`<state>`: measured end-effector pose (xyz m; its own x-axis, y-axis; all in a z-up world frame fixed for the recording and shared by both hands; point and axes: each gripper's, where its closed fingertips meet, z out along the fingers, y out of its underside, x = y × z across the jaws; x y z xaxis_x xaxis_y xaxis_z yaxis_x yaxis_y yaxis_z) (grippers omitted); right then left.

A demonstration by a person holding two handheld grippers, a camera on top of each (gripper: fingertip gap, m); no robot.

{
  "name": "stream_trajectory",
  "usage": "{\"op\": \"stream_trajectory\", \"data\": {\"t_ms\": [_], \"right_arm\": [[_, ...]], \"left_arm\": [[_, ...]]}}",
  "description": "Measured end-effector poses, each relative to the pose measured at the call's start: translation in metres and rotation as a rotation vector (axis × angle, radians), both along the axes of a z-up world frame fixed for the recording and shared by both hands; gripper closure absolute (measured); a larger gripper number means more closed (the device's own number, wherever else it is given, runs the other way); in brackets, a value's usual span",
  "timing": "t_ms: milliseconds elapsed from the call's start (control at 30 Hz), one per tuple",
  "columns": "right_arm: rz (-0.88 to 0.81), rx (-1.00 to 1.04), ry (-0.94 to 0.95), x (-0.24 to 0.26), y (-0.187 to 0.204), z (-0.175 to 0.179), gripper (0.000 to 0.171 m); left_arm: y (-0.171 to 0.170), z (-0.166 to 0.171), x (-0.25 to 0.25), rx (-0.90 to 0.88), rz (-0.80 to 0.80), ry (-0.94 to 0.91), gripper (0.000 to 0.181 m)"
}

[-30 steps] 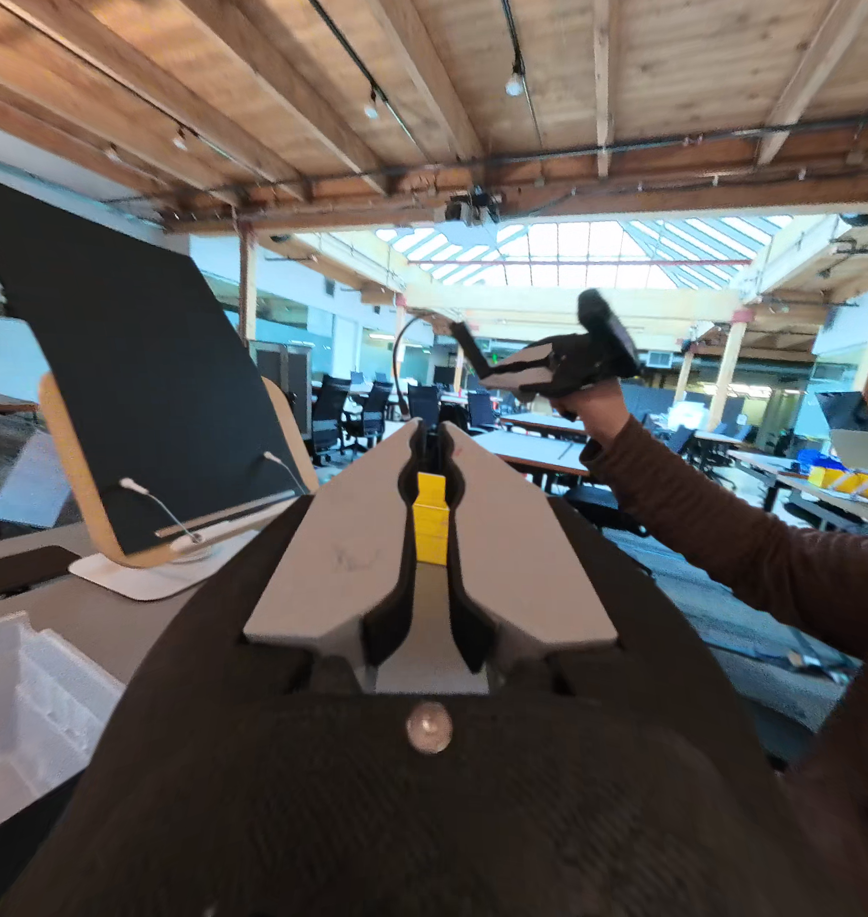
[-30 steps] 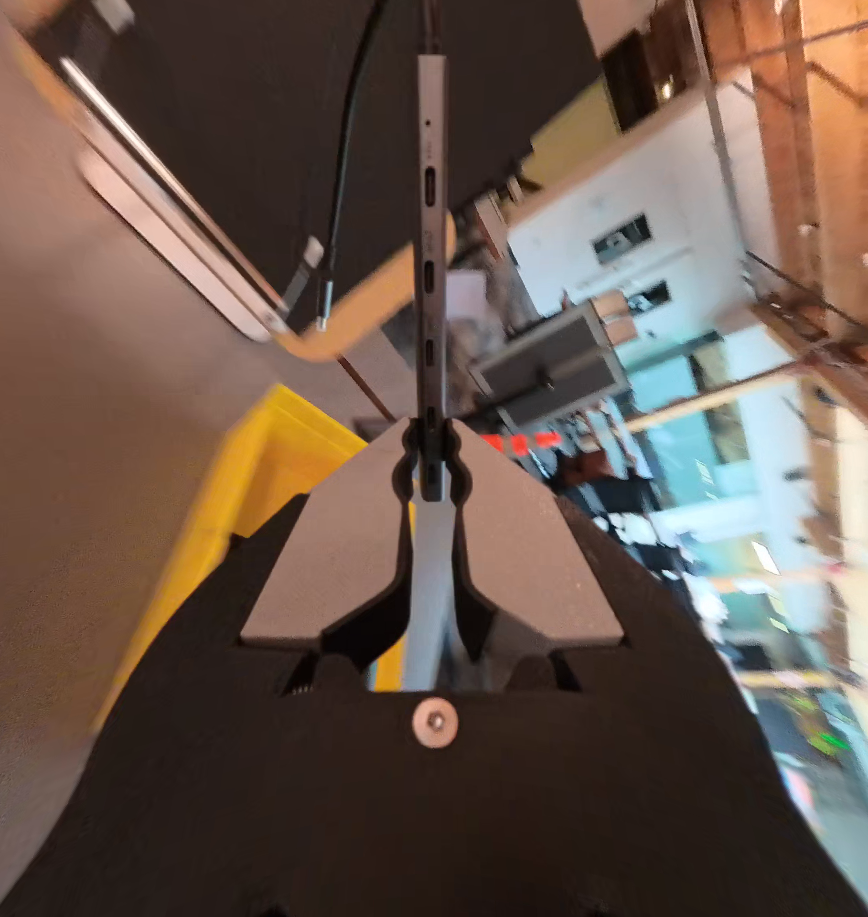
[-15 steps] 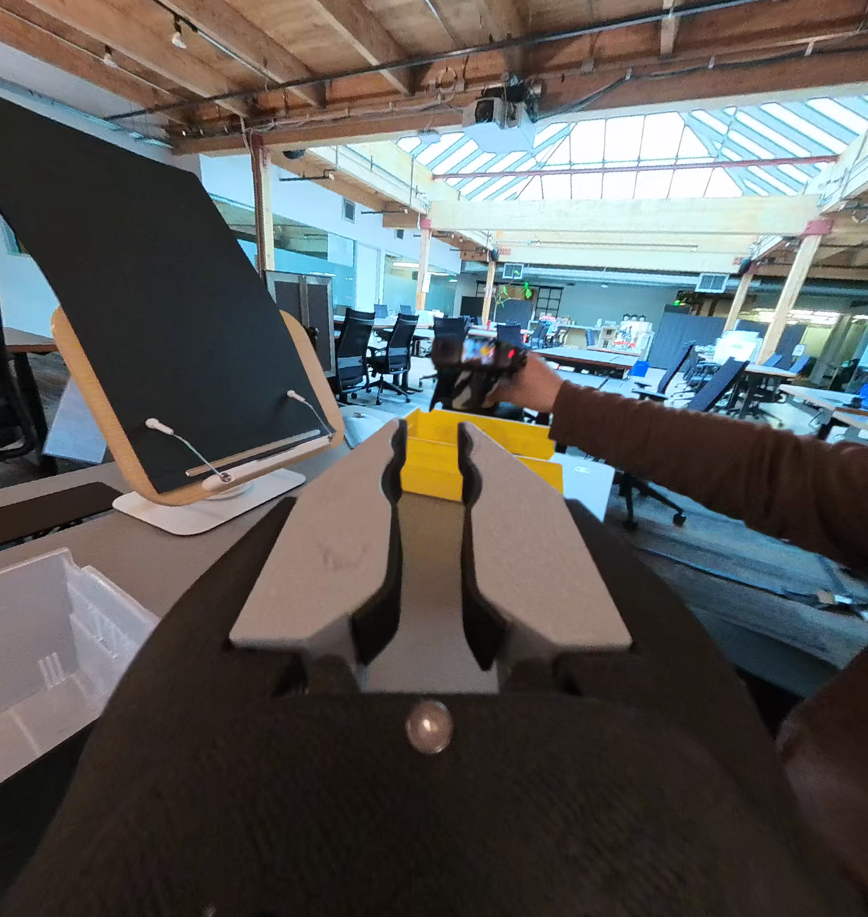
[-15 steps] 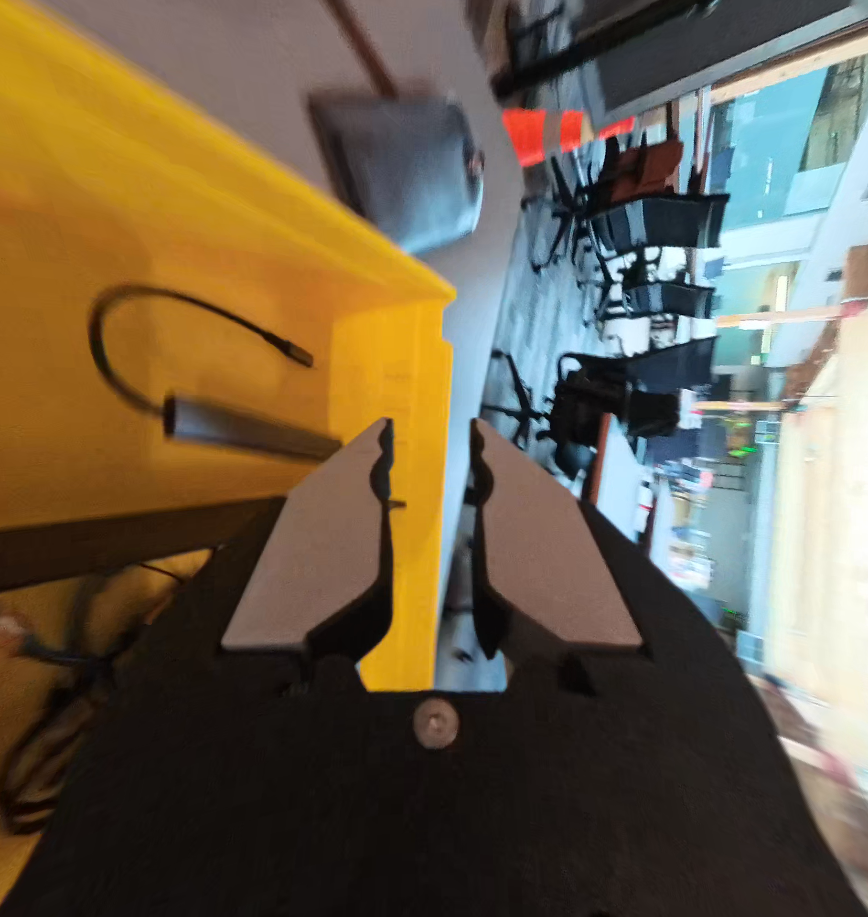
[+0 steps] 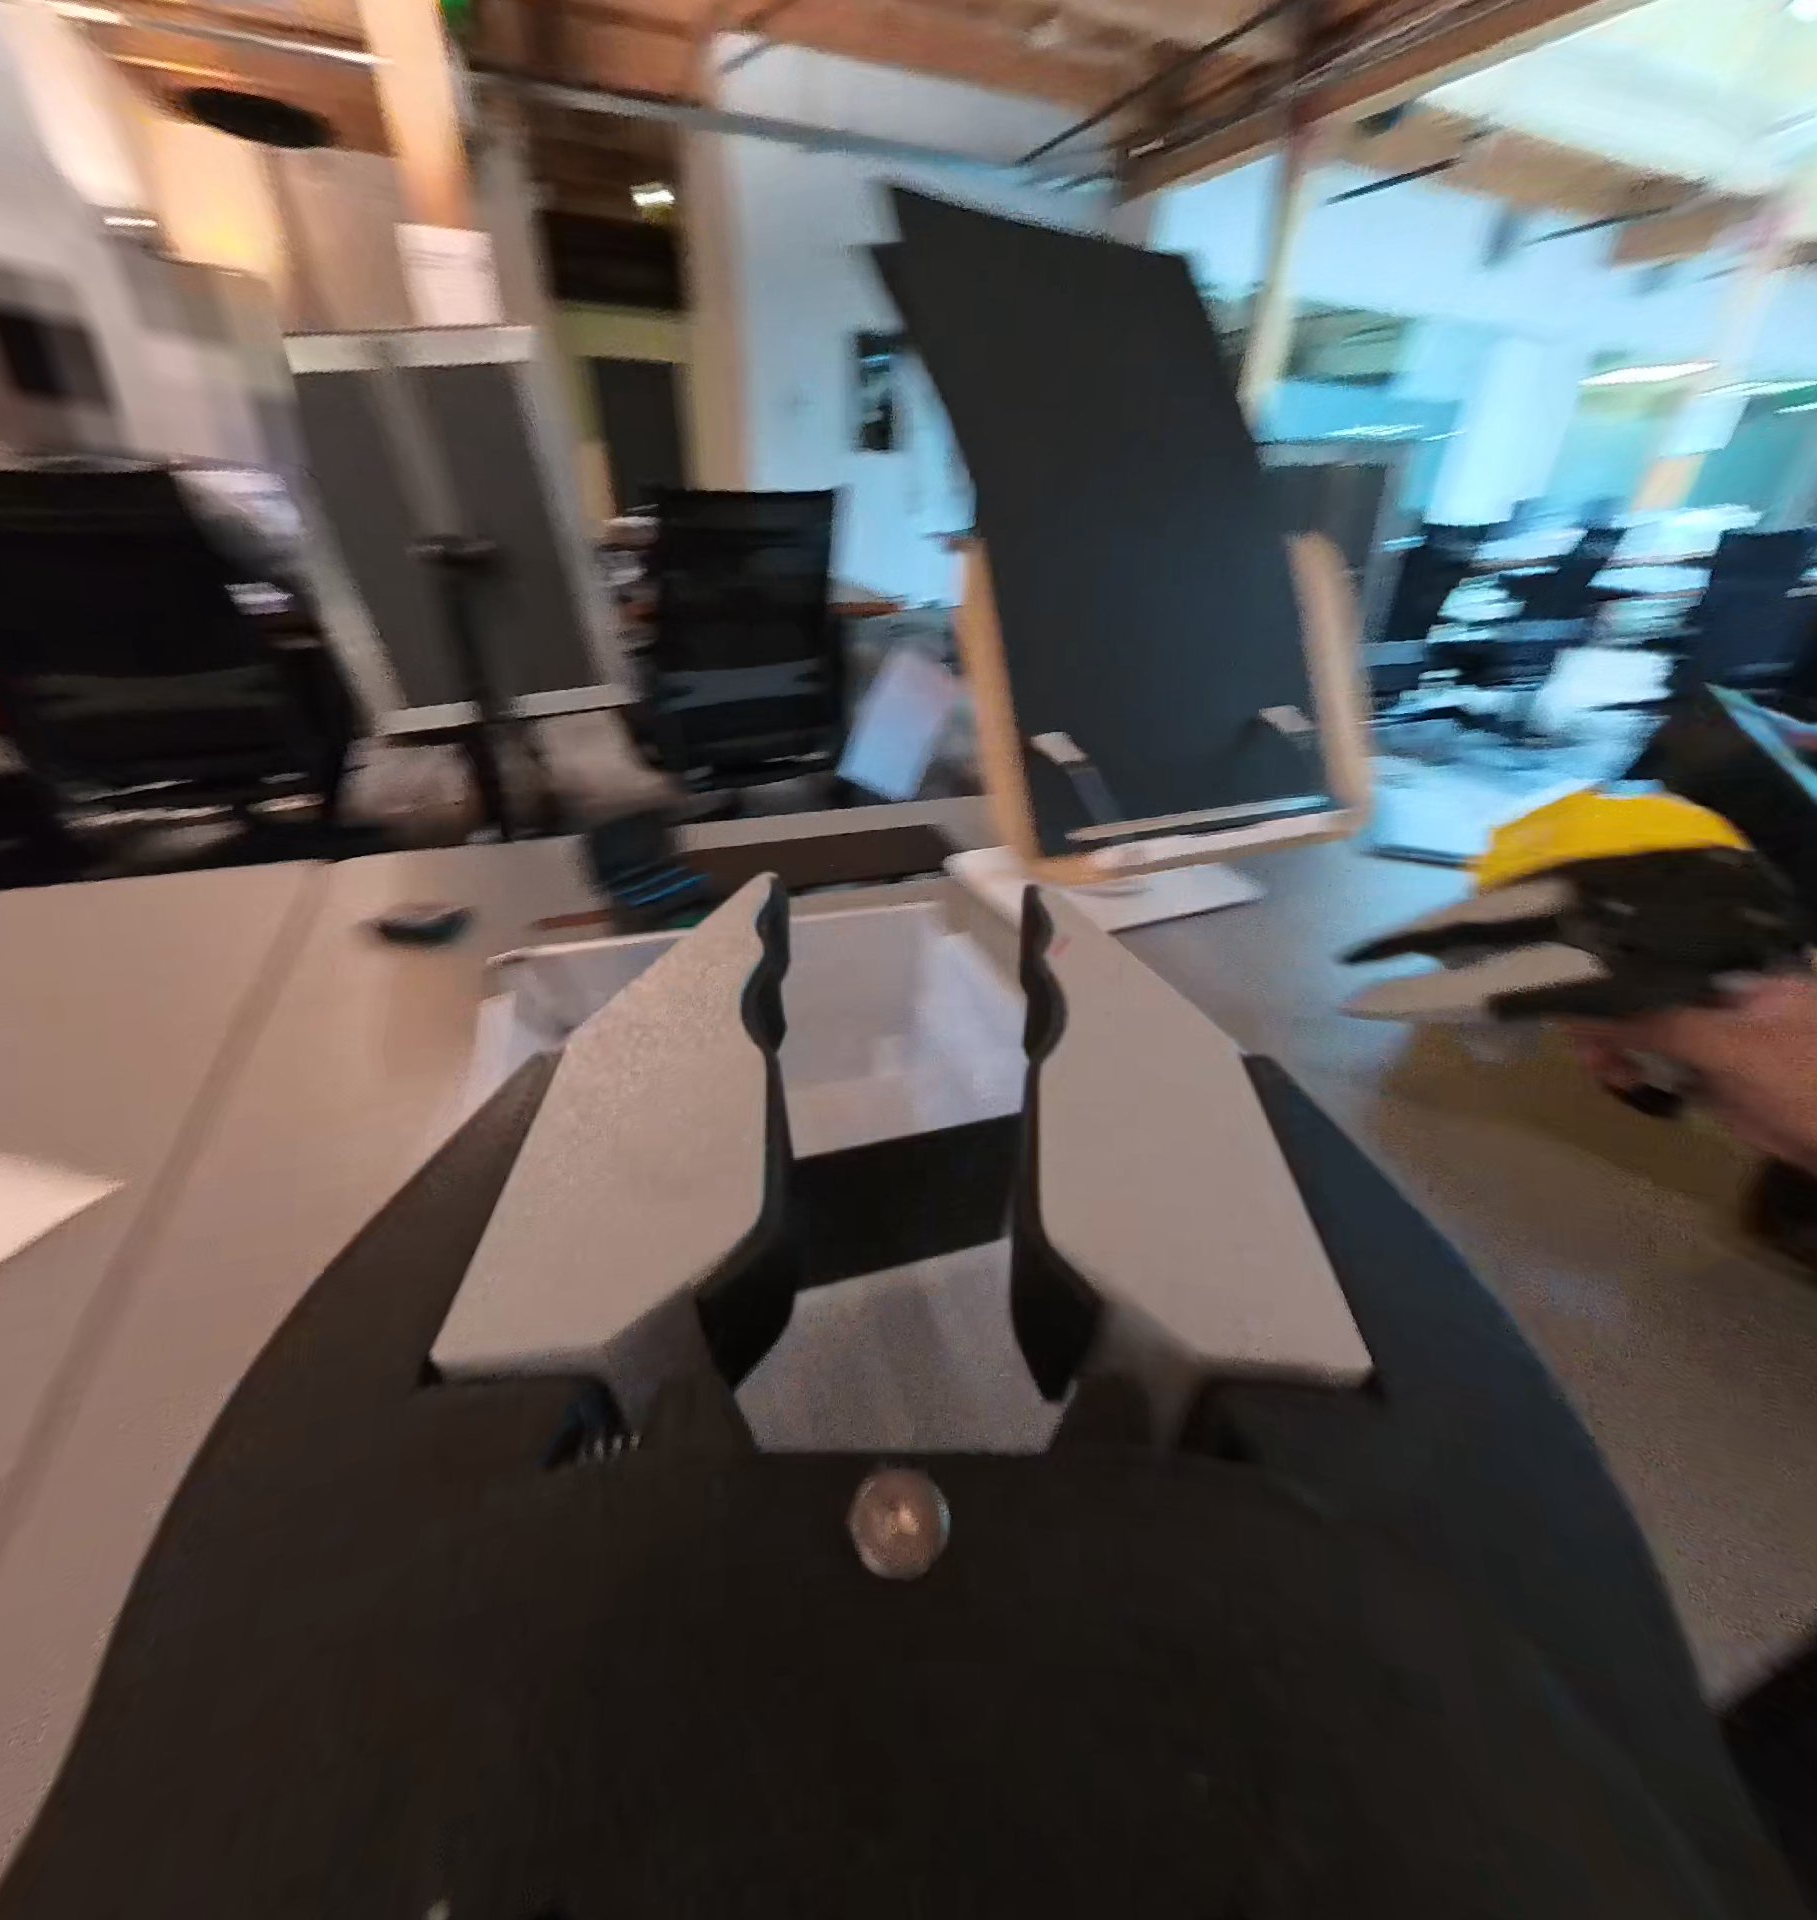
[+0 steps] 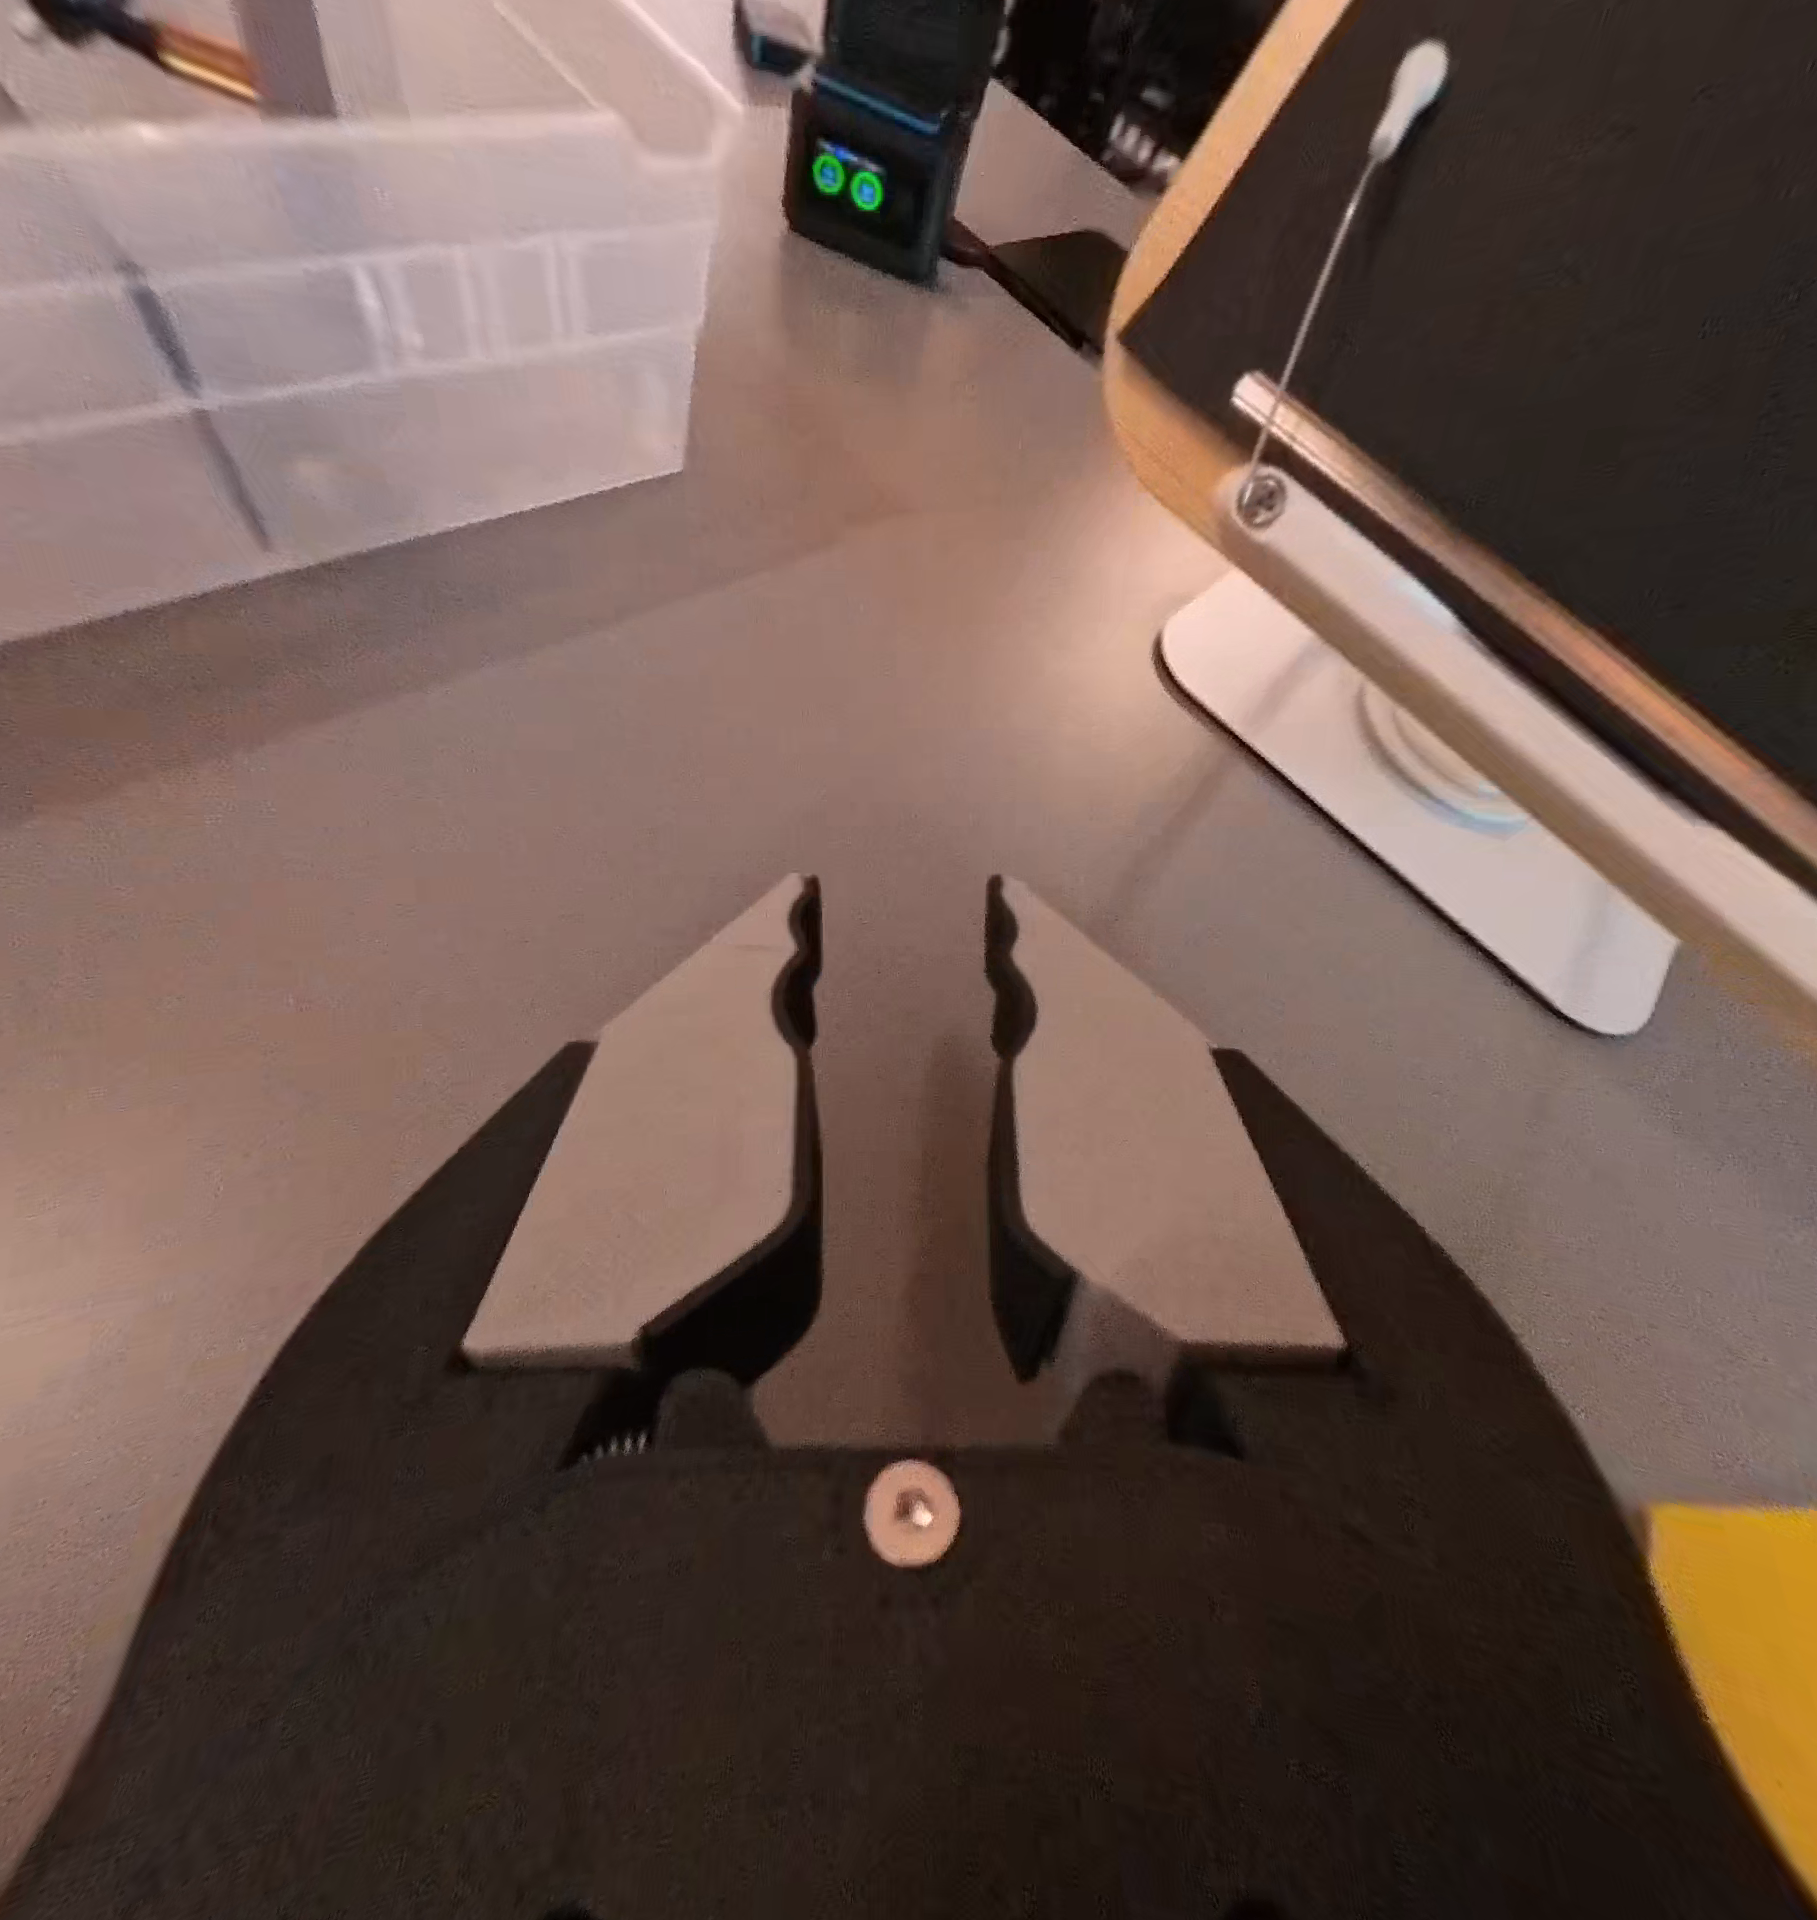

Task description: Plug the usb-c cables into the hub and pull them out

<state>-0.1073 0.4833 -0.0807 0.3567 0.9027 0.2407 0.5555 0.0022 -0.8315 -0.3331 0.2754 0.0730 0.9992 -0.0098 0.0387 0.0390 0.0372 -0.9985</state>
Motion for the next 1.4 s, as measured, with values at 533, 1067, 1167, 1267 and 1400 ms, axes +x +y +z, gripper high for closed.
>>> {"op": "stream_trajectory", "data": {"t_ms": [533, 1067, 1167, 1267, 1400], "right_arm": [[0.204, -0.073, -0.092, -0.031, -0.043, -0.054, 0.142], [0.168, -0.04, -0.049, -0.022, -0.036, -0.043, 0.145], [0.175, -0.029, -0.062, -0.023, -0.038, -0.045, 0.144], [0.184, -0.008, -0.083, -0.023, -0.039, -0.048, 0.145], [0.192, 0.006, -0.087, -0.023, -0.041, -0.049, 0.144]], "left_arm": [[-0.005, -0.102, -0.054, -0.477, 0.141, -0.076, 0.154], [0.015, -0.046, -0.067, -0.569, 0.202, 0.1, 0.173], [0.006, -0.051, -0.062, -0.586, 0.196, 0.064, 0.14], [-0.002, -0.082, -0.069, -0.678, 0.237, 0.001, 0.118], [0.005, -0.116, -0.064, -0.721, 0.186, -0.088, 0.146]]}}
